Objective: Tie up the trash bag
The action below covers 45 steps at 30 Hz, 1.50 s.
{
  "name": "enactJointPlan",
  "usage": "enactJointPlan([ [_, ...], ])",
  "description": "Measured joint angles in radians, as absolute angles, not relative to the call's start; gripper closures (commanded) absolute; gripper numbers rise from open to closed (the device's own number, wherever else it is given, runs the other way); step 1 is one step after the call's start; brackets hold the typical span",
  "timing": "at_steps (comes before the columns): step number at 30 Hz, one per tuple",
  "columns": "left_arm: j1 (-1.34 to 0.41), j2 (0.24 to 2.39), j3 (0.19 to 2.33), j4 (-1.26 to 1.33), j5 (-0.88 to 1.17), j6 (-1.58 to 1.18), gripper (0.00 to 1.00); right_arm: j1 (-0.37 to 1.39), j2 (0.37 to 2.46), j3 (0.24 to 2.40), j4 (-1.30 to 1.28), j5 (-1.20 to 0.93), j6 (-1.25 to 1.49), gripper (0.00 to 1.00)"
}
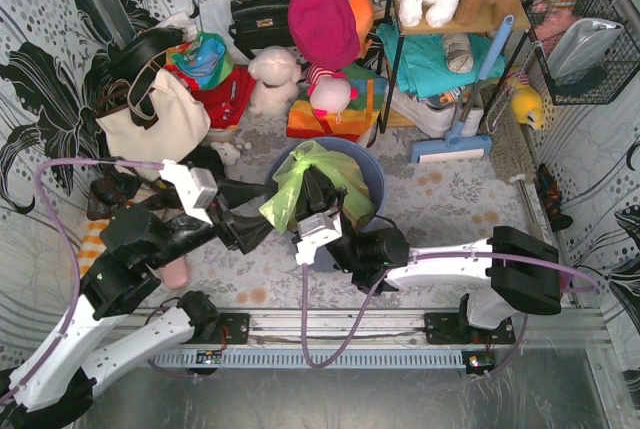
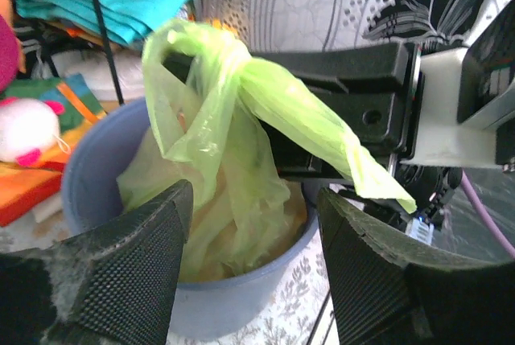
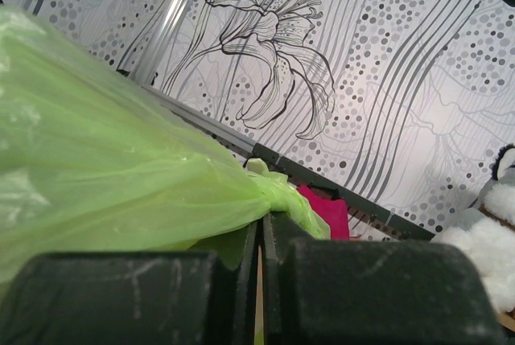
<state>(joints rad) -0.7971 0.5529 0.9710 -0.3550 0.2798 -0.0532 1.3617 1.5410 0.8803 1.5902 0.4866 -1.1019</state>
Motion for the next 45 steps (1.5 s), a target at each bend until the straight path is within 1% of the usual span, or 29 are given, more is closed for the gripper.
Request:
enactJointPlan([
  [5,-0.797,0.538,1.02,-0.342,0.186,-0.054,0.24,1.362,1.523,0.871,1.591,0.479,-1.078,1.0],
  [10,-0.797,0.542,1.05,-0.289,0.009,-0.125,0.22,1.362,1.515,0.863,1.59,0.471,-1.066,1.0],
  [14,-0.797,0.616,1.151,-0.285,-0.164,-0.252,0.23,1.362,1.512,0.862,1.591,0.467,-1.063,1.0],
  [17,-0.797,0.7,1.25,-0.293,-0.238,-0.35,0.23,1.362,1.512,0.862,1.59,0.464,-1.063,1.0],
  [20,-0.797,0.773,1.314,-0.306,-0.242,-0.427,0.22,1.362,1.512,0.862,1.59,0.464,-1.063,1.0],
  [23,-0.797,0.824,1.348,-0.335,-0.219,-0.483,0.24,1.362,1.512,0.862,1.59,0.464,-1.063,1.0],
  [31,-0.797,0.983,1.583,-0.589,-0.206,-0.611,0.3,1.362,1.512,0.862,1.59,0.464,-1.063,1.0],
  [39,-0.797,1.015,1.604,-0.766,-0.174,-0.724,0.33,1.362,1.512,0.863,1.59,0.464,-1.063,1.0],
  [45,-0.797,1.026,1.604,-0.799,-0.133,-0.749,0.37,1.362,1.512,0.863,1.591,0.464,-1.063,1.0],
])
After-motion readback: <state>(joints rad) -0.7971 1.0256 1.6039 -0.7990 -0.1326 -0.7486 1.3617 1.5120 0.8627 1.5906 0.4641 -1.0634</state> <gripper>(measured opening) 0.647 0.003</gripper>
